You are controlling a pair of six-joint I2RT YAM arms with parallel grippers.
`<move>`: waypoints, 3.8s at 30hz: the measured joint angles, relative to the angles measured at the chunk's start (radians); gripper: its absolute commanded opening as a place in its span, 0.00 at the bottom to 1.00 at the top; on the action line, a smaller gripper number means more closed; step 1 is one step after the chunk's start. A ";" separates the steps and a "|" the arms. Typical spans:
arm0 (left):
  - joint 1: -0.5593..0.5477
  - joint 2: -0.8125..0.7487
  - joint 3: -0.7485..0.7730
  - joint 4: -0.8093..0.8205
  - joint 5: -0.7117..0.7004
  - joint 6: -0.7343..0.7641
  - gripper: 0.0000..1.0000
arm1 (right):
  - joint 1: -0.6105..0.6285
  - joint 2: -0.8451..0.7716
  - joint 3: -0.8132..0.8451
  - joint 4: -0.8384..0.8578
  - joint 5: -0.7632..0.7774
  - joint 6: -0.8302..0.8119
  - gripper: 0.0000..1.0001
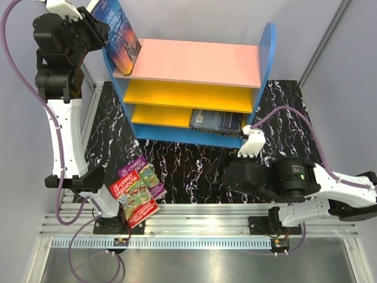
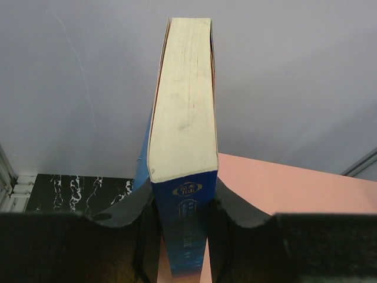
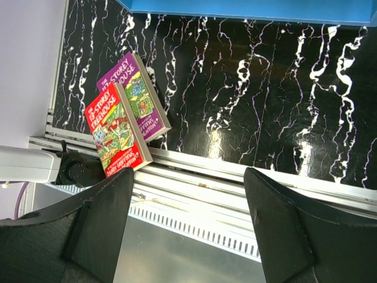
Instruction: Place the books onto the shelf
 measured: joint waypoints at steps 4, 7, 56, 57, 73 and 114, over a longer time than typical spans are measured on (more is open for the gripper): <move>0.000 0.003 0.001 0.002 0.000 -0.007 0.35 | 0.000 -0.002 -0.009 0.000 0.001 -0.005 0.84; 0.000 0.003 0.001 0.011 -0.001 -0.009 0.46 | 0.000 -0.002 -0.015 0.000 0.002 -0.012 0.84; 0.001 -0.961 -1.600 -0.526 -0.172 -0.664 0.99 | -0.305 0.494 -0.120 0.623 -0.898 -0.546 0.99; 0.001 -0.960 -1.605 -0.526 -0.168 -0.664 0.99 | -0.317 0.519 -0.129 0.663 -0.944 -0.530 0.99; 0.001 -0.950 -1.616 -0.517 -0.149 -0.594 0.99 | -0.367 0.727 -0.463 1.288 -1.261 -0.127 0.99; 0.001 -0.890 -1.548 -0.488 -0.147 -0.469 0.99 | -0.292 0.809 -0.351 1.255 -1.279 -0.063 0.00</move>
